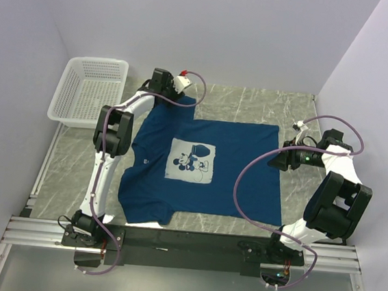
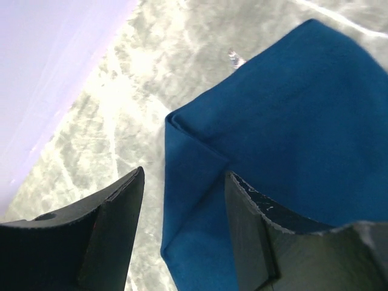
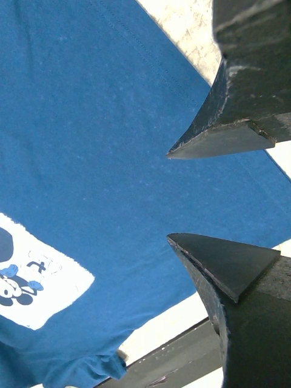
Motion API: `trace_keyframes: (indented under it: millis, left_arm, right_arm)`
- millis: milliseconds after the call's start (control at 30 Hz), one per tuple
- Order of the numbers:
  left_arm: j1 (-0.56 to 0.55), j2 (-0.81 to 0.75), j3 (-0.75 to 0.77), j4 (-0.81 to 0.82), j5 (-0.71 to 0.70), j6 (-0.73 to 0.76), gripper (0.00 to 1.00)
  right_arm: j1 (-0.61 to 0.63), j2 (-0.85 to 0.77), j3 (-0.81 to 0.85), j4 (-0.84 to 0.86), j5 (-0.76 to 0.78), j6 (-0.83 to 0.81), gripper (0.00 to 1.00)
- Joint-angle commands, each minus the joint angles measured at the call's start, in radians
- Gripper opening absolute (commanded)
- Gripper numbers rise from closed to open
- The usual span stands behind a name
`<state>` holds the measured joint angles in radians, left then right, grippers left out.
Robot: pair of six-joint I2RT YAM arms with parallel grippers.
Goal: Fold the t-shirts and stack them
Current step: Flatten the tshirt out
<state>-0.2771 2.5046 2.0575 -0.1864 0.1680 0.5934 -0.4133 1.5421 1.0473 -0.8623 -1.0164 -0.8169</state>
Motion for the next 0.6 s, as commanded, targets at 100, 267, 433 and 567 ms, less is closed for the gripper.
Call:
trace_keyframes:
  millis: [100,267,433,567]
  left_arm:
    - [0.006,0.045,0.020,0.048,-0.050,0.017,0.61]
    - [0.009,0.057,0.024,0.103,-0.105,-0.001,0.52]
    - [0.010,0.059,0.041,0.113,-0.104,-0.010,0.52]
    - [0.021,0.063,0.055,0.111,-0.088,-0.024,0.48]
  right_arm:
    - [-0.012,0.003,0.045,-0.020,-0.034,-0.016,0.59]
    - [-0.013,0.004,0.045,-0.020,-0.033,-0.016,0.59]
    - [-0.015,0.006,0.045,-0.018,-0.033,-0.016,0.59]
    - [-0.015,0.004,0.043,-0.020,-0.031,-0.016,0.59]
